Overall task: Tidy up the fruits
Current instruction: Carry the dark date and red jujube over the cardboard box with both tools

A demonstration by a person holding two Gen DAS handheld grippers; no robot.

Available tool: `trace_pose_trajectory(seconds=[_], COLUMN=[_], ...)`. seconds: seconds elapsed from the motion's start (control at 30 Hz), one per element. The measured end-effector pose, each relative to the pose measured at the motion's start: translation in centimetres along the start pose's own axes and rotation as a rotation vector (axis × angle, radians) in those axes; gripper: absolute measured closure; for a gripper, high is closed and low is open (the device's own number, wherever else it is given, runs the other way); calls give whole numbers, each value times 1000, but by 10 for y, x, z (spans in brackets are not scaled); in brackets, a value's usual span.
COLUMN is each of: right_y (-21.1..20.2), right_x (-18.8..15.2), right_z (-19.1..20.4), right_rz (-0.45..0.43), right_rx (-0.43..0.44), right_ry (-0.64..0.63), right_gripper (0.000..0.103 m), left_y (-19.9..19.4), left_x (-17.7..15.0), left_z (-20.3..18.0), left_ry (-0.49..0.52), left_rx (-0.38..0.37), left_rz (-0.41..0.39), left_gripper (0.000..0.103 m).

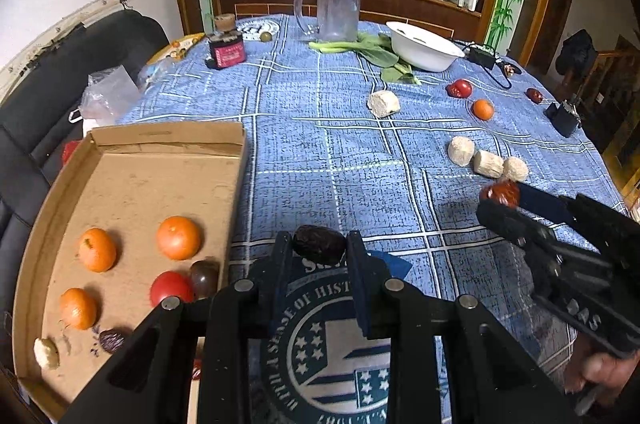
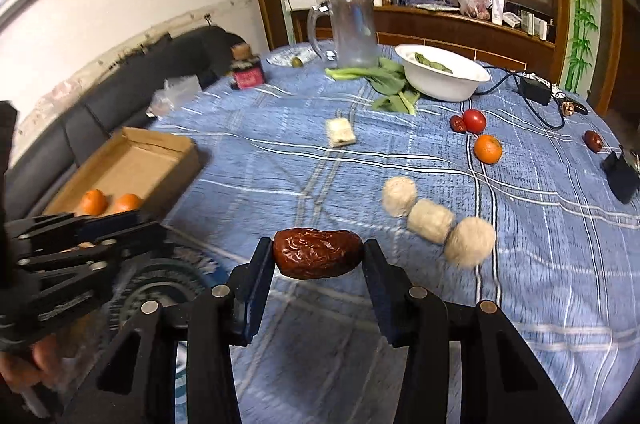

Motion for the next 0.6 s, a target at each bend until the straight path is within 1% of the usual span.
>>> trace_pose_trajectory(seconds=[0.3,0.6], right_y=[-26,-31], right_x=[2,15], right_z=[45,83], right_rz=[-43,-64], right_rx=[28,62], right_ry=[-29,-76], right_gripper=[54,54], left_y=[-33,-56], left_x=[-6,-4], left_z=[15,45], left_ry=[-3,-31], left_rx=[14,42], left_rz=[-62,-102], left_gripper=[76,76])
Point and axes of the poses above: each gripper's, at about its wrist camera, not at the fingertips, and y roughly the way its jaws point, z to its left, x to its top, the point moved 2 cm from there along y, roughly the way its jaws point, and after that the axes turned 15 degrees about -y, right-handed, at the moved point
